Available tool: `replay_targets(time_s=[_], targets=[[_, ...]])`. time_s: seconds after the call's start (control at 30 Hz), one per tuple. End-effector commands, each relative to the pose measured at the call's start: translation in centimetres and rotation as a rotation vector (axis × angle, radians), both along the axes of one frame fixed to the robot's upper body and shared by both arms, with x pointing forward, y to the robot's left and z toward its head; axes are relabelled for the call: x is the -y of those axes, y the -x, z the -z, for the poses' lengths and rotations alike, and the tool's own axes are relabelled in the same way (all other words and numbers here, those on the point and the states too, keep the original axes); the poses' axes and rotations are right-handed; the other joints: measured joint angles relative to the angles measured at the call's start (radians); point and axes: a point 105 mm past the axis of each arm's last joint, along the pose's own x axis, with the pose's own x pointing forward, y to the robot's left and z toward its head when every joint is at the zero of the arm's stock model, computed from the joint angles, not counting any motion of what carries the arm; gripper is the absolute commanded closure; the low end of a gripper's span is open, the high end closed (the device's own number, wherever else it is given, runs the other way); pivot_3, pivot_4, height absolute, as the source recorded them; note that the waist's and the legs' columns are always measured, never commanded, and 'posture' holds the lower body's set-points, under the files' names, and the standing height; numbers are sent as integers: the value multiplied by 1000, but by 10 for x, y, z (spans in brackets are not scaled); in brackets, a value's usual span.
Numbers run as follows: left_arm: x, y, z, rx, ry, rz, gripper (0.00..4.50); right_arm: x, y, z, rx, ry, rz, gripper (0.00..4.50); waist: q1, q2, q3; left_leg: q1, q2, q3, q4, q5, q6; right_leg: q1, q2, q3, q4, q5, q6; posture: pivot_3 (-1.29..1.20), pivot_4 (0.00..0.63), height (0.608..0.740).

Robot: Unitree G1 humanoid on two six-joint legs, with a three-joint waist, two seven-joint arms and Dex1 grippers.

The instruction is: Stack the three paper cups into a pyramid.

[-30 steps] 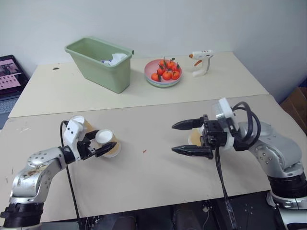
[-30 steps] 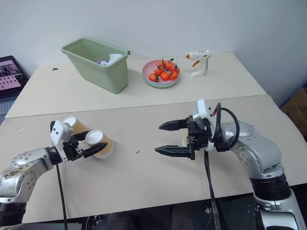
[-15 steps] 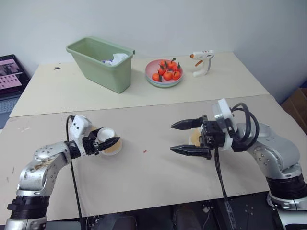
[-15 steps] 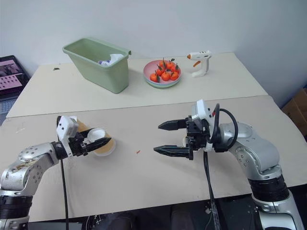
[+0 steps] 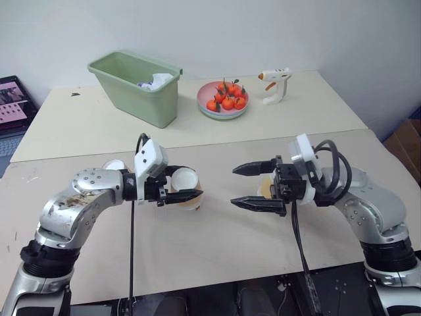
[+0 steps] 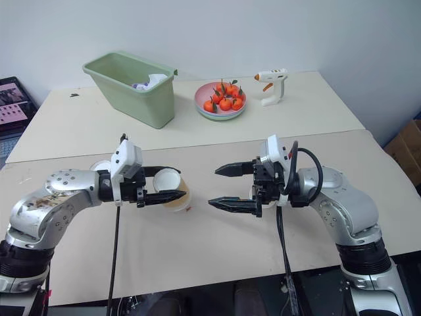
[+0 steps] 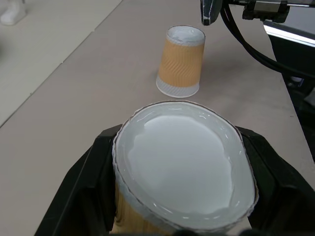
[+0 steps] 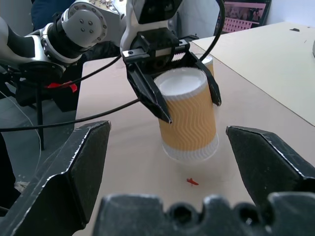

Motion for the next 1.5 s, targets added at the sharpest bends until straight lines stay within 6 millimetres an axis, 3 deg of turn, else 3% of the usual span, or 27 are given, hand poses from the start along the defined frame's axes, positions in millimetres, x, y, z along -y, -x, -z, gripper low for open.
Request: replay_targets(time_s=[0.03, 0.23, 0.4, 0.5, 0.53, 0.57, 0.7, 0.87, 1.07, 1.2, 1.5], targets=[[13, -13, 0, 49, 12, -2, 1379, 0, 4, -12, 67, -24, 5, 0, 2, 0, 0, 0, 0, 0, 0, 0, 0, 0, 0, 0, 0, 0, 0, 0, 150, 725], [32, -42, 13, 33, 57, -55, 1379, 1, 6, -13, 73, -24, 11, 0, 9, 0, 0, -1, 0, 0, 1, 0, 0, 0, 0, 0, 0, 0, 0, 0, 150, 725], [42, -55, 22, 22, 59, -60, 1379, 1, 7, -14, 73, -26, 24, 0, 10, 0, 0, -1, -1, 0, 2, 0, 0, 0, 0, 0, 0, 0, 0, 0, 150, 725], [47, -54, 27, 2, 70, -32, 1379, 2, 8, -13, 69, -23, 32, 0, 10, 0, 0, -1, -1, 0, 2, 0, 0, 0, 0, 0, 0, 0, 0, 0, 150, 725], [48, -53, 28, -4, 73, -26, 1778, 3, 9, -13, 68, -23, 34, 0, 12, 0, 0, -1, -1, 0, 2, 0, 0, 0, 0, 0, 0, 0, 0, 0, 150, 725], [49, -52, 29, -12, 79, -14, 1878, 3, 8, -12, 67, -21, 39, 0, 13, 0, 0, -1, -1, 0, 2, 0, 0, 0, 0, 0, 0, 1, 0, 0, 150, 725], [53, -44, 32, -31, 64, 17, 1939, 6, 7, -10, 64, -16, 54, 0, 17, 0, 0, -1, -1, 0, 2, 0, 0, 0, 0, 0, 0, 1, 0, 0, 150, 725], [49, -30, 20, -30, 87, 45, 1939, 24, -6, 5, 67, 81, 137, 0, 18, 0, 0, -1, -1, 0, 2, 0, 0, 0, 0, 0, 1, 1, 1, 0, 150, 725], [36, -17, -4, 2, 140, 23, 1939, 53, -22, -1, 85, 105, 212, 0, 18, 0, 0, -1, -1, 0, 3, 0, 0, 0, 0, 0, 0, 1, 1, 0, 150, 725], [31, -15, -11, 3, 175, -10, 1939, 54, -26, -2, 95, 107, 213, 0, 19, 0, 0, -1, -1, 0, 3, 0, 0, 0, 0, 0, 0, 1, 1, 0, 150, 725], [31, -25, 8, -35, 149, -52, 1939, 48, -27, -7, 110, 93, 188, 0, 24, 0, 0, -1, -1, 0, 3, 0, 0, 0, -1, 0, 0, 1, 1, 0, 150, 725]])
